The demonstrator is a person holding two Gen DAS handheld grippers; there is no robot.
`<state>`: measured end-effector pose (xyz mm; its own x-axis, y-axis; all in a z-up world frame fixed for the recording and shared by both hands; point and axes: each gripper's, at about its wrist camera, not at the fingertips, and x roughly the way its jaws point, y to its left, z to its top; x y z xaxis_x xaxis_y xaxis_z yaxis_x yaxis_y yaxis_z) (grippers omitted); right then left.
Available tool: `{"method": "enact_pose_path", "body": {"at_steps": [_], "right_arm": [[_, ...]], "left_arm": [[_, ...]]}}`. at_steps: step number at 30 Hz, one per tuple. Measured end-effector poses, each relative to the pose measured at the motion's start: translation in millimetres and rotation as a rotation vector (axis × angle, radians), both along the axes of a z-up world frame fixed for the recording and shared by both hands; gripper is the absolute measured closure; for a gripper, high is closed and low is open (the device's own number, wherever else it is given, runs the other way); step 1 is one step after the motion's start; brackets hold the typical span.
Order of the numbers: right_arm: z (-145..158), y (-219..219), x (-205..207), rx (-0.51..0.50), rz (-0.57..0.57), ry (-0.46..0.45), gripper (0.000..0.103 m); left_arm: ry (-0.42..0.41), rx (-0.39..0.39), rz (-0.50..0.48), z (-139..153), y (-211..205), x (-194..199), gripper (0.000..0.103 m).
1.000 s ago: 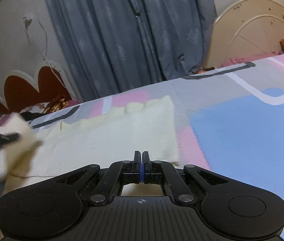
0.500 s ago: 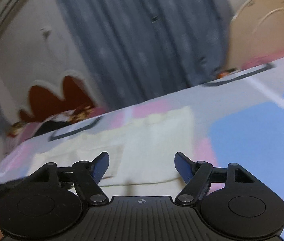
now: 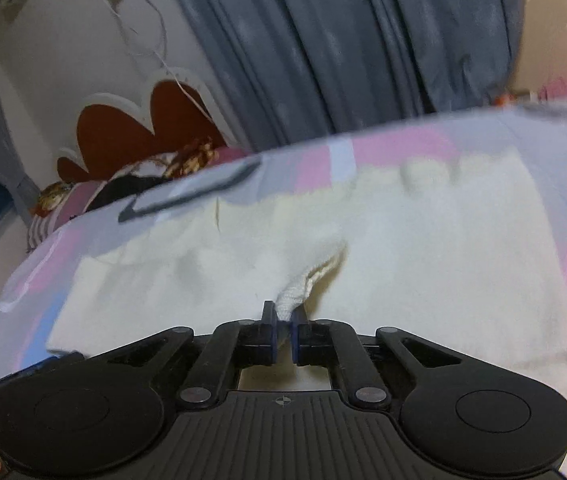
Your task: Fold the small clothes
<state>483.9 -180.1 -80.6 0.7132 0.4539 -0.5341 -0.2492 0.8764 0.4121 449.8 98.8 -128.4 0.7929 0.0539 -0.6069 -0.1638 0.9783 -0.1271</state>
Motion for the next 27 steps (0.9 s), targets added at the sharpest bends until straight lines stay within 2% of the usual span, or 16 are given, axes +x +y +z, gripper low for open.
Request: {"method": "enact_pose_path", "body": {"at_steps": [5,7,11,15,18,21,24,27], "right_arm": [[61,-32,-23,0.016,-0.084,-0.228,0.098],[62,-44,-22,-0.001,-0.071,-0.213,0.098],[42,-54,-24,-0.046,-0.076,-0.16,0.098],[36,-61,-35,-0.033,-0.095,-0.139,0.098],[48,-57,-38,-0.025,-0.086,-0.167,0.098],[64,-52,-33,-0.03,-0.072,-0.197,0.098],[75,-55,-30,-0.026,-0.087,-0.224,0.098],[74,-65,-30,-0.031,-0.113,-0.224,0.098]], "left_arm": [[-0.017,0.0,0.019,-1,10,4,0.05],[-0.011,-0.005,0.015,-2,11,8,0.05],[-0.027,-0.011,-0.004,2,7,9,0.056],[-0.041,0.007,-0.05,6,-5,10,0.053],[-0.032,0.039,-0.059,6,-15,18,0.052],[0.02,0.117,0.007,2,-19,29,0.051],[0.036,0.075,0.035,-5,-7,29,0.049],[0.028,0.078,0.024,-7,-5,27,0.049]]}}
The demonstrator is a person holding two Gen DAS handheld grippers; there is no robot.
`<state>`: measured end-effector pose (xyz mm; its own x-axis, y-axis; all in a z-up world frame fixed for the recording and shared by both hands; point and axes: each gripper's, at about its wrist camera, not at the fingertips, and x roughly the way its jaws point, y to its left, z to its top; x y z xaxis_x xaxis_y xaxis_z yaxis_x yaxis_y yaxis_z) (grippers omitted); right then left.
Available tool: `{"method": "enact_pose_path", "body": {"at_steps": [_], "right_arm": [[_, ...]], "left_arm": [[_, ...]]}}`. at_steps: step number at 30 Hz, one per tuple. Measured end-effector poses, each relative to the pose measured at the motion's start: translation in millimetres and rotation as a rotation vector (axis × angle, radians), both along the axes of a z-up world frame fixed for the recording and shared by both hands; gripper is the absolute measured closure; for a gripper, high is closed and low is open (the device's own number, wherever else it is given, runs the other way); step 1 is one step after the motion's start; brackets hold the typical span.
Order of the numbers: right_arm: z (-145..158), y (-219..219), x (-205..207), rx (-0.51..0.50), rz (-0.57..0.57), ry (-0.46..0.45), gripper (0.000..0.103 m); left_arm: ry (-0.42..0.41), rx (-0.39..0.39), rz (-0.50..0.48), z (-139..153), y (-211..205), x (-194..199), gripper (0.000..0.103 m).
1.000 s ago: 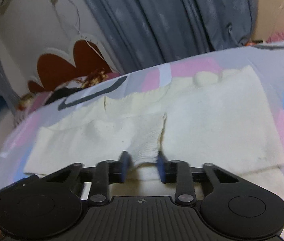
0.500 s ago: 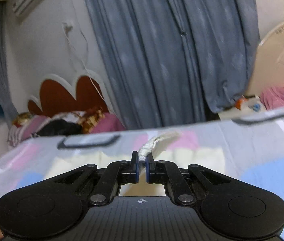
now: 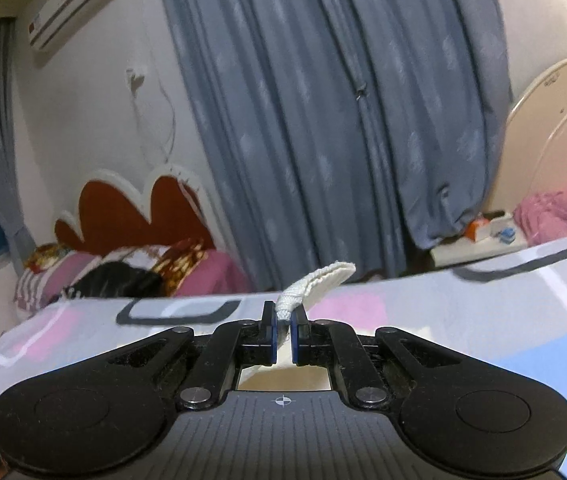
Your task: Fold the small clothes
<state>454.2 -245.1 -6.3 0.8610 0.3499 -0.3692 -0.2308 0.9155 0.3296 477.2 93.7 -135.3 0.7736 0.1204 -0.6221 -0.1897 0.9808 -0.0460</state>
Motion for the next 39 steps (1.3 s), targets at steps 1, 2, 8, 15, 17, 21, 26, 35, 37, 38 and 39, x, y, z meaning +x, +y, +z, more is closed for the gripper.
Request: {"method": "enact_pose_path", "body": {"at_steps": [1,2,8,15,17,21,26,35,37,38,39], "right_arm": [[-7,-2,2,-0.018,-0.005,0.028,0.098],[-17,-3,5,-0.047,-0.014,0.067,0.098],[-83,-9,9,-0.138,-0.029,0.295,0.098],[-73,-14,7,-0.127,-0.029,0.25,0.098],[-87,-14,12,-0.17,-0.032,0.303,0.098],[-73,-5,4,-0.267,-0.036,0.273,0.094],[-54,9,-7,-0.276,-0.039,0.133,0.085],[-77,11,3,-0.29,-0.016,0.181,0.085],[-81,18,19,-0.267,-0.013,0.2,0.085],[-84,24,28,-0.249,0.001,0.198,0.085],[-87,31,36,-0.237,0.021,0.188,0.085]], "left_arm": [[0.0,-0.002,0.0,0,0,0,0.049],[-0.001,-0.007,0.001,0,1,0,0.049],[-0.007,-0.02,-0.003,-2,4,0,0.049],[0.002,-0.013,-0.013,-1,4,0,0.049],[0.023,-0.005,-0.042,0,4,1,0.048],[-0.065,0.023,-0.083,28,7,-20,0.043],[-0.104,0.025,-0.228,39,-27,-1,0.042],[-0.027,-0.071,-0.245,16,-15,46,0.039],[-0.013,-0.058,-0.25,17,-18,72,0.039],[-0.019,-0.043,-0.254,16,-20,84,0.038],[-0.015,-0.04,-0.25,14,-19,97,0.038]]}}
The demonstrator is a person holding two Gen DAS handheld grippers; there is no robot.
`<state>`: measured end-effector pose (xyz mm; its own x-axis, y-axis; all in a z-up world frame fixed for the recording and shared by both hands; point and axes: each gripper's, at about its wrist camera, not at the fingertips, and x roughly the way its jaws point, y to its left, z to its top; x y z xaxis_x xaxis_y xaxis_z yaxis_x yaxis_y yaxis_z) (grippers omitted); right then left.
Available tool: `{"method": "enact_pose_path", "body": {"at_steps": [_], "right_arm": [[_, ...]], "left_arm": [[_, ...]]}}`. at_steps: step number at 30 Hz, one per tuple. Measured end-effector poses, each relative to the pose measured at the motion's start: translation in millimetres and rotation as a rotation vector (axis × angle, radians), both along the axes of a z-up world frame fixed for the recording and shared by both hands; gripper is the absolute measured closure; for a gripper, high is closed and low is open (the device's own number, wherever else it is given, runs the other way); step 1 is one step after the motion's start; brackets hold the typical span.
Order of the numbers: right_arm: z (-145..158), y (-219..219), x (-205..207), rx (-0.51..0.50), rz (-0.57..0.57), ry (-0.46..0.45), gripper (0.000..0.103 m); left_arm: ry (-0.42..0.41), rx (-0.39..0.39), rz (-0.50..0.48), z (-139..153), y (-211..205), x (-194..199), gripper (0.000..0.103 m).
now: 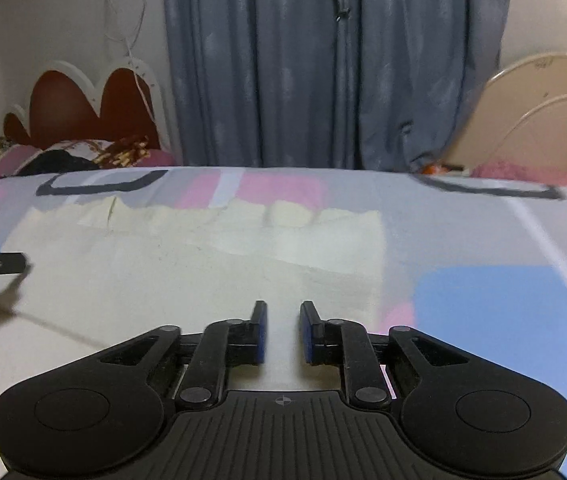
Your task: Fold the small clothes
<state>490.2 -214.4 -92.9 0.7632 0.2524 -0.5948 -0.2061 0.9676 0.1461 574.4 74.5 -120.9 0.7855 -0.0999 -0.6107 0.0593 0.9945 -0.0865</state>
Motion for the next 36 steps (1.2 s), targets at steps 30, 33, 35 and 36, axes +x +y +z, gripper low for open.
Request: {"method": "enact_pose_path", "body": {"at_steps": [30,33,35,36], "right_arm": [[10,-19,-37,-0.081,-0.01,0.011,0.085],[6,-20,-38,-0.111,-0.001,0.005,0.086],[21,-19,-46,-0.112,-0.015,-0.036,0.085],[26,-21,-53,-0.095,-0.006,-0.079,0.085]], "left_arm": [[-0.007,0.087,-0.067,-16,-32,-58,0.032],[-0.017,0.086,-0.038,-7,-30,-65,0.037],[-0.073,0.086,-0.046,0,-31,-77,0.034],[-0.067,0.091,-0.042,-4,-30,-77,0.033]]}}
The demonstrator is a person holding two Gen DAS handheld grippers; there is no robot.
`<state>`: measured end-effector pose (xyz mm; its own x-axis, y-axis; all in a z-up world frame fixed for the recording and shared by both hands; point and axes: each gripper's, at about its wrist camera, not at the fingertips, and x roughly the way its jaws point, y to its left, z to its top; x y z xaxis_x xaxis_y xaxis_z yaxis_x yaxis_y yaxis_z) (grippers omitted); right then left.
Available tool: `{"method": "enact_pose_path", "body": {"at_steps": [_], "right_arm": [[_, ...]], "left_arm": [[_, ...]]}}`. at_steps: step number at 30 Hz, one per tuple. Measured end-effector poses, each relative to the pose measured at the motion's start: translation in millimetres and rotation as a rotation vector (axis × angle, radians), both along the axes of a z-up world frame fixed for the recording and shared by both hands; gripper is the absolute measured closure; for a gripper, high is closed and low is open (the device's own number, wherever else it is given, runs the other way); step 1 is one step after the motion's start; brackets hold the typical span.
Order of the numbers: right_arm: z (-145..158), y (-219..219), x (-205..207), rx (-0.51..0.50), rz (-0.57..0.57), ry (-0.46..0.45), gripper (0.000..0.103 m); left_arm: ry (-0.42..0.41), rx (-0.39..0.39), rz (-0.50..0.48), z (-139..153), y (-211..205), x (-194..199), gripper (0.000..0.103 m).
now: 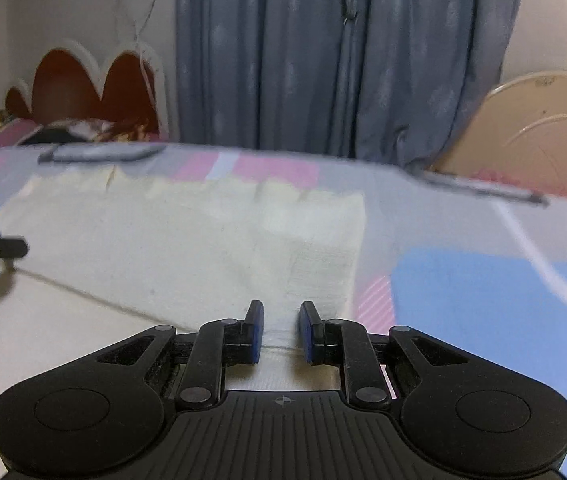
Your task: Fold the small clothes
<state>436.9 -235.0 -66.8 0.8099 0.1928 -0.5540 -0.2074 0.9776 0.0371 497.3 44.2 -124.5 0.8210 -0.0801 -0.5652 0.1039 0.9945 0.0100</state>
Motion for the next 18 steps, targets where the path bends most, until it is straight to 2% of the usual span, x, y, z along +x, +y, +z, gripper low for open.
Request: {"method": "enact_pose_path", "body": {"at_steps": [1,2,3,4,6,8,9,12,16,17,18], "right_arm": [[-4,0,0,0.0,0.002,-0.001,0.085],[-15,1,7,-0.023,-0.01,0.073,0.085],[-24,0,8,-0.017,-0.007,0.081,0.085],[-22,2,8,-0.028,-0.003,0.083,0.085],[-9,1,4,-0.004,-0.012,0.068,0.085],[-6,-3,-2,0.025,-0.013,0.022,0.085],[-15,-3,6,0.0,-0.022,0.094,0.085],[-16,-4,9,0.0,0.002,0.115,0.085],[1,-27,-3,0.146,0.017,0.107,0.084],[4,-31,-8,0.164,0.015,0.109,0.08],[7,-35,-15,0.183,0.015,0.113,0.062]], "left_arm": [[0.059,0.012,0.015,-7,0,7,0.033],[0.06,0.001,0.019,-12,2,8,0.033],[0.061,-0.004,0.03,-8,2,9,0.035],[0.06,-0.008,0.037,-1,2,6,0.037],[0.001,-0.005,0.039,9,4,-3,0.033],[0.11,0.013,0.054,-2,7,6,0.034],[0.105,0.02,0.036,-4,7,5,0.033],[0.093,0.013,0.061,7,8,-9,0.035],[0.104,-0.011,0.091,13,18,-38,0.035],[0.114,-0.008,0.099,13,21,-49,0.035],[0.123,-0.003,0.103,11,23,-58,0.035]]}}
